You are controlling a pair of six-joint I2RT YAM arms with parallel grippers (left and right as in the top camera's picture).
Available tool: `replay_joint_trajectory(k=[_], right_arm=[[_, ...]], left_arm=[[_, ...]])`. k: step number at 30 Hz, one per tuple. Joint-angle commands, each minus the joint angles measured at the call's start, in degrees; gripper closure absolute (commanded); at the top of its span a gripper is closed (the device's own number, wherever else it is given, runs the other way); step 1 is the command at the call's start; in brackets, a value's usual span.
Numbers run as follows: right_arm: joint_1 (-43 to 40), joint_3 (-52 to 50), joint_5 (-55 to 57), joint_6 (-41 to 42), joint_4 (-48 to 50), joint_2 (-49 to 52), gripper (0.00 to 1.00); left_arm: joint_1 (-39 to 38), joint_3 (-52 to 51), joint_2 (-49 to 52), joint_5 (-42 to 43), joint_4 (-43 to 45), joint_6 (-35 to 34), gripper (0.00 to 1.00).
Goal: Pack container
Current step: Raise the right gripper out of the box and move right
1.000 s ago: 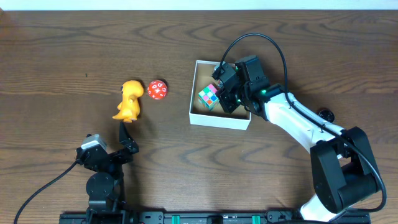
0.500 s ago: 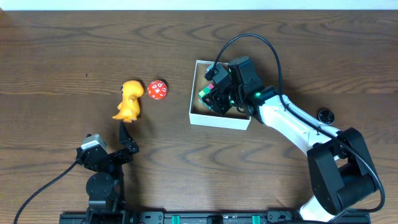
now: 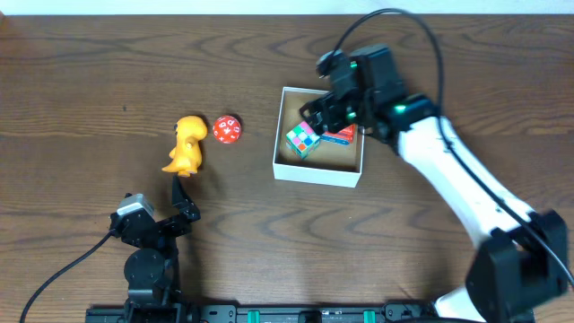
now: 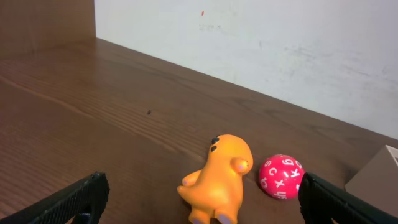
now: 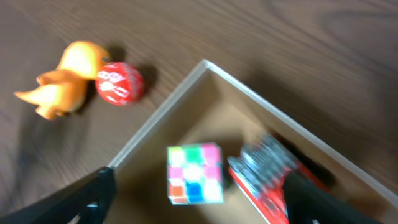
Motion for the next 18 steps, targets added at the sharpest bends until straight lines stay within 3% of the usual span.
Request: replay_joint_trajectory(k=[1, 10, 18], right_arm=[[-4.8, 1.4, 5.1, 4.1, -5.0, -5.4, 0.07], [-22.1, 1.2, 14.2, 7.4, -31.0, -11.5, 0.04], [-29.8, -4.7, 21.0, 7.4, -31.3, -11.0, 0.01]], left_arm=[[0.3, -1.7, -0.3, 0.0, -0.7, -0.3, 0.02], [0.3, -1.7, -0.3, 0.0, -0.7, -0.3, 0.02], [0.3, -1.7, -0.3, 0.0, -0.7, -0.3, 0.02]])
